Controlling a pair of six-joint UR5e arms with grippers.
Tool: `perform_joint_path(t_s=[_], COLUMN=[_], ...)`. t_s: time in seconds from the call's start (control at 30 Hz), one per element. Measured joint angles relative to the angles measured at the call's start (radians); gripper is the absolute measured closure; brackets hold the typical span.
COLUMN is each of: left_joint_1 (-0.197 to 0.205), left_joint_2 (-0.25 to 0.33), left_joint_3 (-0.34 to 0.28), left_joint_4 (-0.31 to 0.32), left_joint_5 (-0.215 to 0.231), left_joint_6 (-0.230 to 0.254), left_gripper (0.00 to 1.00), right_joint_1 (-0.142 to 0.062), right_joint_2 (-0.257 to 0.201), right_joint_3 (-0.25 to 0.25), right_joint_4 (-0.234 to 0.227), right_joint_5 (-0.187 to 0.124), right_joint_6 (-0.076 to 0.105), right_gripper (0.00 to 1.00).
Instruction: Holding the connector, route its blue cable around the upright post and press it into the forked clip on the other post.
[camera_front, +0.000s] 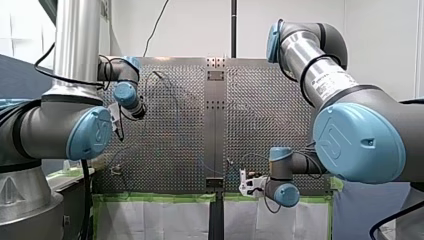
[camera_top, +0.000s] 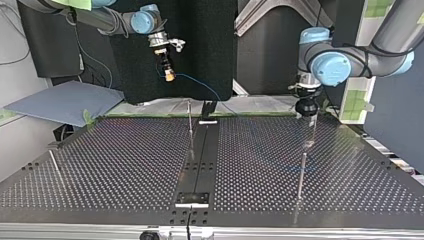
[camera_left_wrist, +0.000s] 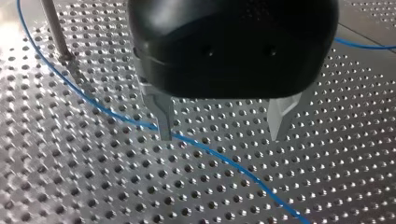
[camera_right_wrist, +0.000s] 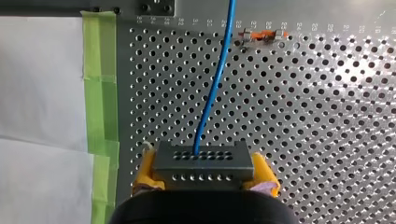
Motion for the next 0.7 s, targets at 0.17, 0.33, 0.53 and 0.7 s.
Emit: perform_joint_path(t_s=[0.17,0.33,0.53,0.7], left_joint_1=[-0.002,-0.006,-0.023,-0.036], left_joint_2=[0.045,0.089,0.149,0.195], left_joint_3=[0.026,0.065,0.113,0.14], left_joint_4=[-0.045,-0.09,-0.15,-0.194], left_joint_5=[-0.015,-0.052,-0.111,-0.156], left_joint_6=[0.045,0.089,0.149,0.195], left_gripper=[0.0,0.0,0.0,0.0], right_joint_1=[-0.001,-0.003,-0.011,-0.018], right_joint_2=[0.0,0.0,0.0,0.0], right_joint_3=[0.0,0.001,0.001,0.001], right_joint_4=[0.011,0.018,0.024,0.034], right_joint_5=[0.002,0.007,0.016,0.018], right_joint_6=[-0.016,-0.036,-0.047,-0.052], right_gripper=[1.0,1.0,1.0,1.0])
